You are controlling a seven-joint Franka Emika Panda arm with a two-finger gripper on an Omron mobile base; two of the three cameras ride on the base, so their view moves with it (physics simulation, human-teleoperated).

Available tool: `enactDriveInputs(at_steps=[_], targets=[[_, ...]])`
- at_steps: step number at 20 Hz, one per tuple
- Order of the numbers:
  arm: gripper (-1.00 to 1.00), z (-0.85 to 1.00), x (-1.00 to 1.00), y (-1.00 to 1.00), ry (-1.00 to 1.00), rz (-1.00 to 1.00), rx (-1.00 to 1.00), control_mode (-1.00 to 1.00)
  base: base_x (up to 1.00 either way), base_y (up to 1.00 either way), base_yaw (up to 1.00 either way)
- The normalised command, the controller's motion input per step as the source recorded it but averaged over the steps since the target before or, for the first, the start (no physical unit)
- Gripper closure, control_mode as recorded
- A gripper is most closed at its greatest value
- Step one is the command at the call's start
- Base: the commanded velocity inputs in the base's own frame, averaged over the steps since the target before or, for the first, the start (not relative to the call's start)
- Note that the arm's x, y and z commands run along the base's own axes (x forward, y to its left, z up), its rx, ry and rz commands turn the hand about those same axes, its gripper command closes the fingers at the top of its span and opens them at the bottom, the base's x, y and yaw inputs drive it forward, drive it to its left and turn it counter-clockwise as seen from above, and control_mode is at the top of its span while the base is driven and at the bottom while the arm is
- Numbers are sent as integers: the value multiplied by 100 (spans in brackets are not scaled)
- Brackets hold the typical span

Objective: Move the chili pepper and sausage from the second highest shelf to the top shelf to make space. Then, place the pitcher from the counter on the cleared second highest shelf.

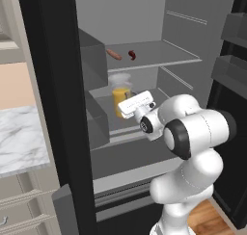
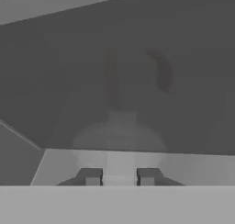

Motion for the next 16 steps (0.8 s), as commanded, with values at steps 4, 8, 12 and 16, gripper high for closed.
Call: enactDriveInputs(at_steps=[4, 8, 12, 16], targets=[[100, -64, 0, 0, 0, -6, -14, -100, 0, 0, 0], [100, -50, -14, -4, 0, -5, -11, -100, 0, 0, 0], [100, -43, -18, -8, 0, -4, -9, -100, 0, 0, 0], [-100, -24, -6, -2, 4, -6, -7, -100, 0, 0, 0]])
